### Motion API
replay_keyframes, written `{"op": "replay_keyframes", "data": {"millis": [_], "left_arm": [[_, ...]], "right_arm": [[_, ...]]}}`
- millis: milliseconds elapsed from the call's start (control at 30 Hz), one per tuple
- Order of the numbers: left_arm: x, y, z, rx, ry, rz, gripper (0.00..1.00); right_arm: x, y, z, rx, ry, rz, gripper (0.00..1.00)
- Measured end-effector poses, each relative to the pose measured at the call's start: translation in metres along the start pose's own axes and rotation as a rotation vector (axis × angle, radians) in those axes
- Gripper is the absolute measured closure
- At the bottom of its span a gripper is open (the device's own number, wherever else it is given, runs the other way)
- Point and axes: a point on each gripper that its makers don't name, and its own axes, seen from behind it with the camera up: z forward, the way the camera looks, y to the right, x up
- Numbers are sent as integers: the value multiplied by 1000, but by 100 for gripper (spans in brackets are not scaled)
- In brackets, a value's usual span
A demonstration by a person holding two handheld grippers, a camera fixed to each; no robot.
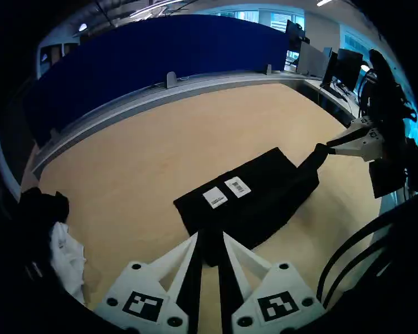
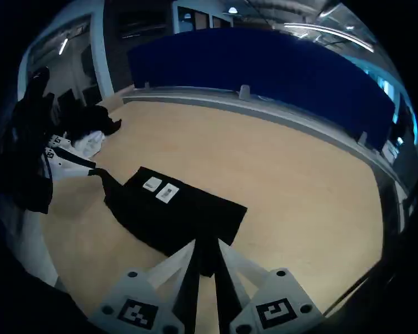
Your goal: Fold towel
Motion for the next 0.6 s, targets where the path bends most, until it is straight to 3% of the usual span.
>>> {"op": "replay_keyframes", "data": {"millis": [333,600], "left_arm": [[7,-15,42,6,-32,48,84],[4,-20,63,10,-51,54,84]], "right_arm": [[4,20,30,-22,-22,45,86],[0,28,47,-26,-37,76,86]]}}
